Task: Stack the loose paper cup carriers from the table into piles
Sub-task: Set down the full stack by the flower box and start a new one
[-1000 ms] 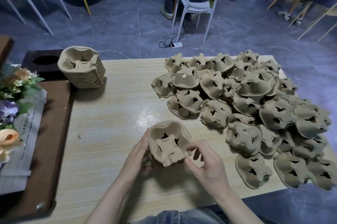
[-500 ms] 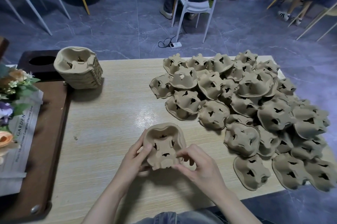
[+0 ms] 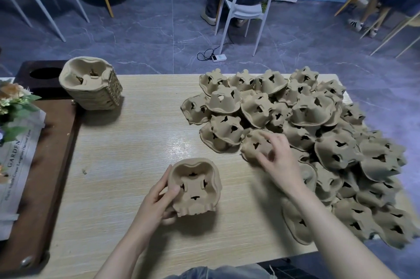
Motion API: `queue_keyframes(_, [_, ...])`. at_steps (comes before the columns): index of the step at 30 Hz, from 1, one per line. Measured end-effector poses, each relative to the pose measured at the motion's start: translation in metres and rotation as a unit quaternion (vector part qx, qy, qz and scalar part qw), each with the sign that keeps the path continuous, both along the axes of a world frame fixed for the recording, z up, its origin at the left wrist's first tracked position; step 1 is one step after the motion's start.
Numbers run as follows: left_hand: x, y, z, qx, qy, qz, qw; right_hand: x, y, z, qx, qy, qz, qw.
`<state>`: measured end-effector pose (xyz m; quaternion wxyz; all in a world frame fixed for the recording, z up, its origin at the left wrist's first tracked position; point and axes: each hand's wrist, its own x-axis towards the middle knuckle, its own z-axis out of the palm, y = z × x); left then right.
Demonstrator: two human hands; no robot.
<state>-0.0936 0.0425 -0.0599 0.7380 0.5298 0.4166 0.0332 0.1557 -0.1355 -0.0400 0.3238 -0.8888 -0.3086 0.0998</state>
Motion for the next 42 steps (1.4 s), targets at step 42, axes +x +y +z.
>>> queue_keyframes(42, [0.001, 0.009, 0.001, -0.005, 0.003, -0.025, 1.000, -0.046, -0.023, 0.009, 0.116, 0.031, -0.091, 0.989])
